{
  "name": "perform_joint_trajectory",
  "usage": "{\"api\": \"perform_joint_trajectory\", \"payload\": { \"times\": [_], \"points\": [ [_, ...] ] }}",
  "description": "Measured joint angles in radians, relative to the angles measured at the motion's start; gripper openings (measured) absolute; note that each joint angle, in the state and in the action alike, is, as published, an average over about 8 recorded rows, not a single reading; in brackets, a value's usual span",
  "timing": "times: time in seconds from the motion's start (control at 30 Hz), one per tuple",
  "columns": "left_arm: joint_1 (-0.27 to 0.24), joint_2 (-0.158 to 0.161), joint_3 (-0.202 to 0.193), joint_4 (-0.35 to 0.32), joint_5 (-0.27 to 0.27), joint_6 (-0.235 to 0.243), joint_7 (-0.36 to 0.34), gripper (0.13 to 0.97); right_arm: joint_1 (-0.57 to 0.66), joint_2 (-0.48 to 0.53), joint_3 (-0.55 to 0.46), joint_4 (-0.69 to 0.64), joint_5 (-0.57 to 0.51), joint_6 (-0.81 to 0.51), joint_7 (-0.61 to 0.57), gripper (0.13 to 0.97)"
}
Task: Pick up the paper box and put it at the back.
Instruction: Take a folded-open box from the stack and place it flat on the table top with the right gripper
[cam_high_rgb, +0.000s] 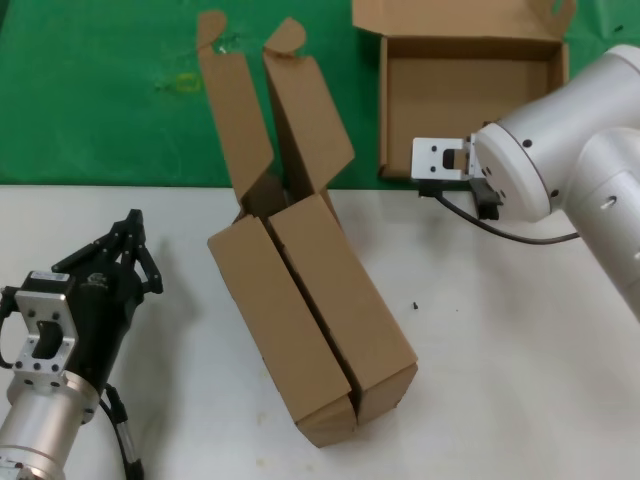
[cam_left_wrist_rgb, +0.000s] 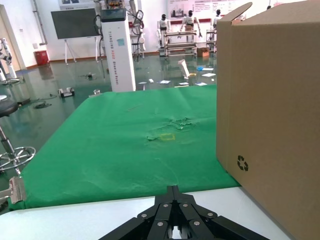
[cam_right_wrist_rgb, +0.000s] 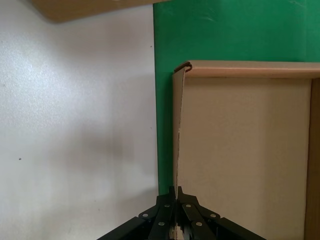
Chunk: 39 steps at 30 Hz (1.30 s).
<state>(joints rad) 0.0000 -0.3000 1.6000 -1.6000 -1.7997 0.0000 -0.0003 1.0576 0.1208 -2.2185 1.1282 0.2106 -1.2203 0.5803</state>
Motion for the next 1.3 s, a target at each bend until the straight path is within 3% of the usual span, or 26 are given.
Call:
{"api": "perform_joint_trajectory", "payload": {
  "times": [1.3],
  "points": [
    [0.000,0.000,0.000,0.000,0.000,0.000,0.000,0.143,0.036,-0.047,-0.007,-0.074,-0.004,-0.015,0.050,0.177]
  ]
}}
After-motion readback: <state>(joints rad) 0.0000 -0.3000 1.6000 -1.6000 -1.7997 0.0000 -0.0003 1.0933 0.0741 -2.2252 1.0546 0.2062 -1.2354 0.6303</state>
